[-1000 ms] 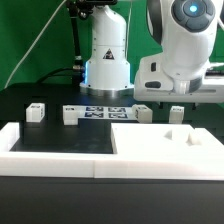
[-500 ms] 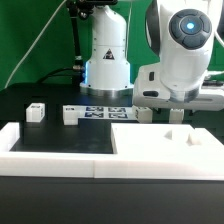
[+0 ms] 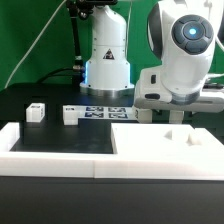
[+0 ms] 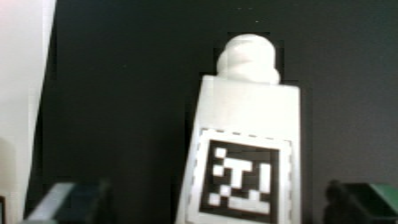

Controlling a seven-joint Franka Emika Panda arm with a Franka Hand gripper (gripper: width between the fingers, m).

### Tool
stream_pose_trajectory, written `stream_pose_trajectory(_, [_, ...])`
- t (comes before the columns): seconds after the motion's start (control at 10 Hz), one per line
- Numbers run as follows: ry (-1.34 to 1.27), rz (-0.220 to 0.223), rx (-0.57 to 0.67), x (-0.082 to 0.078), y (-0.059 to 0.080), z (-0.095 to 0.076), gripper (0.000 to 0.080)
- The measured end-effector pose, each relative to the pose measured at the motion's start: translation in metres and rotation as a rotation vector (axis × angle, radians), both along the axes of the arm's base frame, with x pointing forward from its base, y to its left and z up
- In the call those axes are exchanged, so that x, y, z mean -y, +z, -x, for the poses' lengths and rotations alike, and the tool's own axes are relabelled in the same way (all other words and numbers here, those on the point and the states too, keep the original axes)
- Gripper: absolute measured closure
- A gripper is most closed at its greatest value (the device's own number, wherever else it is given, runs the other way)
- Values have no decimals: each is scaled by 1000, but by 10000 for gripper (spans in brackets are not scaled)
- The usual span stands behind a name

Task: Assemble one leg

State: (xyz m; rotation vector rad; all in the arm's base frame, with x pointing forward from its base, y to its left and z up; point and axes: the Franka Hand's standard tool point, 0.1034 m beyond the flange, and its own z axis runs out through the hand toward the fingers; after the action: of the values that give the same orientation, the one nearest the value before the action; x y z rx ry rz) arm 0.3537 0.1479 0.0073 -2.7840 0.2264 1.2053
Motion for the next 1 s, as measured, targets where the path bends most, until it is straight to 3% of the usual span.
stream_pose_trajectory(0.1, [1,-1,0,0,0,0,305])
stream_pose_trajectory(0.2, [1,-1,0,0,0,0,507])
stream_pose_trajectory(1.0, [1,-1,0,0,0,0,509])
